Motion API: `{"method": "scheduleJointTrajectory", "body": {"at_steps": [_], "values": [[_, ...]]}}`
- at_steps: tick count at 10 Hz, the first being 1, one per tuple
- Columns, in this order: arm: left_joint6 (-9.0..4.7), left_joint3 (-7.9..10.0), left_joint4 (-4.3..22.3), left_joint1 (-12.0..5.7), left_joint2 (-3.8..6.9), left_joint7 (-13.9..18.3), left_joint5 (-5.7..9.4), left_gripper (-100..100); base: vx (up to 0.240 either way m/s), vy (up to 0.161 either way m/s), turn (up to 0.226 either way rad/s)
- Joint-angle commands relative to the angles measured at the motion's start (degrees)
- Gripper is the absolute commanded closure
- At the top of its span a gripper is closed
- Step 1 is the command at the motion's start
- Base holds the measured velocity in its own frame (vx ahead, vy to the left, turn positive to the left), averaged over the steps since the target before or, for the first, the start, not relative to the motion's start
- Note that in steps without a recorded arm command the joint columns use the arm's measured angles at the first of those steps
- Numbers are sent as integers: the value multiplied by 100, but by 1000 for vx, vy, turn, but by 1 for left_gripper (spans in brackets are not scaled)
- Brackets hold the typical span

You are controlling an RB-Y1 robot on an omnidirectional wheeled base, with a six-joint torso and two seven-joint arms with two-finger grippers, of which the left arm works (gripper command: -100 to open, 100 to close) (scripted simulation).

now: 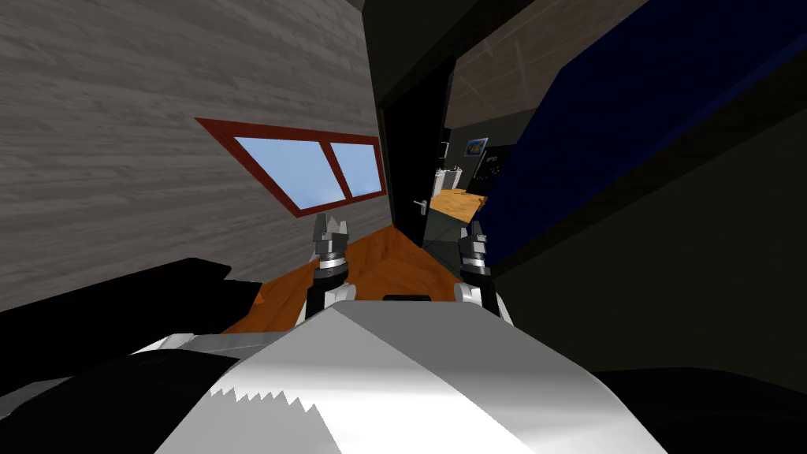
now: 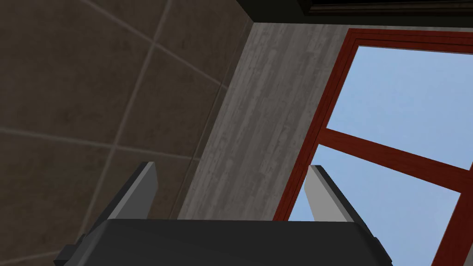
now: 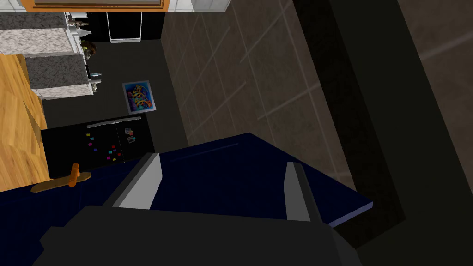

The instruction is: Push the door open

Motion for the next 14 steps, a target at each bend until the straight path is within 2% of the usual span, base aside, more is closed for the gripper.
{"method": "scheduleJointTrajectory", "body": {"at_steps": [1,6,7,14], "values": [[-5,-25,207,-126,44,17,7,-100,-12,-57,-81],[-20,-99,809,-492,146,65,26,-100,109,36,-64],[-25,-126,1022,-622,177,82,33,-100,117,28,-98],[-49,-245,1996,-1215,283,160,64,-100,87,32,-73]]}}
